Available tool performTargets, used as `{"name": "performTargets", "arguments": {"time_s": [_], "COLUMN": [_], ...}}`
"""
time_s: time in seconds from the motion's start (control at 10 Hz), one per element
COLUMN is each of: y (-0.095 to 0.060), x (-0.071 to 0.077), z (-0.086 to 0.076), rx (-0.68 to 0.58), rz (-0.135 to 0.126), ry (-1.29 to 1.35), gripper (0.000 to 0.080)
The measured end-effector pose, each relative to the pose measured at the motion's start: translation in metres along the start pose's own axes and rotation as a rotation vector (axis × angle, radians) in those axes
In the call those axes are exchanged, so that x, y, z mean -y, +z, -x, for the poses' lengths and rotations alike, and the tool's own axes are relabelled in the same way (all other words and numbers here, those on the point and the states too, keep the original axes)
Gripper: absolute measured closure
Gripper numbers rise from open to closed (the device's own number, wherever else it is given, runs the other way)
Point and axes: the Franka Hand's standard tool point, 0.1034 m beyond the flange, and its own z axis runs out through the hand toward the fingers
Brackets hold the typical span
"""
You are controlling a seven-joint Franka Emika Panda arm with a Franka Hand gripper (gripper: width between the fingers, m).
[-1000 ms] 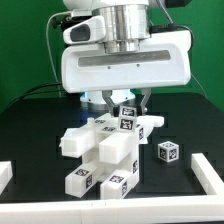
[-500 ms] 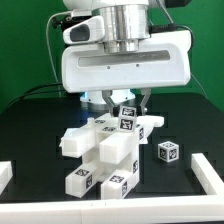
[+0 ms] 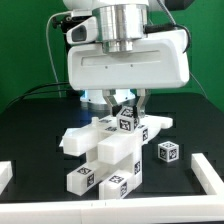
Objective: Assemble chair
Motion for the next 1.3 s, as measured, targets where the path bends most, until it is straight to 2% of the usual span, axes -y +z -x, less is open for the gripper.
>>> {"name": "performTargets", "arguments": {"time_s": [0.2,0.4,0.5,0.6,0.7,0.8,1.0,1.3], "y": [0.000,0.000,0.000,0.000,-0.002,-0.004,-0.005,-0.006], "x": [0.000,0.000,0.000,0.001,0.004,0.007,0.010,0.006], "z": [-0.001,-0.001,-0.001,-0.001,-0.001,-0.002,0.002,0.001], "rx": [-0.007,-0.006,-0.006,-0.001,0.015,0.024,0.033,0.030], "rz": [-0.007,-0.007,-0.007,-0.004,0.000,0.002,0.004,0.005], "ry": [0.131,0.135,0.135,0.090,-0.003,-0.119,-0.382,-0.559], "gripper": [0.0520,0.0517,0.0277,0.0277,0.0188,0.0160,0.0151,0.0150]}}
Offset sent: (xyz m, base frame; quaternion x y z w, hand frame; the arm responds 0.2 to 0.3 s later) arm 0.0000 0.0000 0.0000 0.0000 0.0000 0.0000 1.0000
